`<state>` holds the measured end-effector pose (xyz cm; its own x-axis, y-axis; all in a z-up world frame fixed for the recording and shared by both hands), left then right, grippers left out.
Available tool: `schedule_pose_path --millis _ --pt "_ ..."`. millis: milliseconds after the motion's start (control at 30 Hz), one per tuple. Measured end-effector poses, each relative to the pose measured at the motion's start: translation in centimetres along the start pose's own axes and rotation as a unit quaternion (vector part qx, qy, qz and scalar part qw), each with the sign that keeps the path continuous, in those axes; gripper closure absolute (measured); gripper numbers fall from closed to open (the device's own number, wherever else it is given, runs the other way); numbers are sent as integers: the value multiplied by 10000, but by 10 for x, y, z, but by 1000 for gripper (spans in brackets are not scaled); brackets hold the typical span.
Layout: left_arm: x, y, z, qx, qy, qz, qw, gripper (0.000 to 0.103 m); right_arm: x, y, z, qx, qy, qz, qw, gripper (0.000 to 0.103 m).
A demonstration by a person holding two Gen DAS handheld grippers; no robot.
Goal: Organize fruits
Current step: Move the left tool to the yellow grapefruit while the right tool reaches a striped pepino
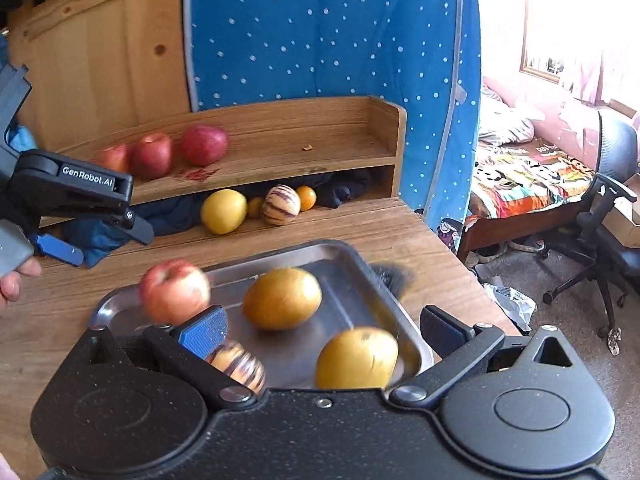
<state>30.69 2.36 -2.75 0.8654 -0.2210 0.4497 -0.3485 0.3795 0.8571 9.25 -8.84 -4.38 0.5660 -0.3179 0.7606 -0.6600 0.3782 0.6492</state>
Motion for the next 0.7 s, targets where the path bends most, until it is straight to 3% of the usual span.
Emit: schedule_pose_path --millis 400,700 --pt "55 -81 17 -119 9 -71 9999 1 63 -97 -8 -92 972 -315 9947 1" --pt "69 -114 21 -367 169 -68 9992 1 84 -160 -37 148 2275 -618 9717 5"
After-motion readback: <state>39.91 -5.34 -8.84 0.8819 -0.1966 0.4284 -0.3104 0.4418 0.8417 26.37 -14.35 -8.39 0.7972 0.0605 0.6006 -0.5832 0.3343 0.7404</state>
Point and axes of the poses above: each gripper's, at about its wrist camera, not at the fingertips, and y roughly against the way its jaws point, z to its right, x to its top, the point moved 1 cm from there along -y, roughly the way its jaws point, and after that the axes turned 2 degrees about -z, right-handed, at the moved point
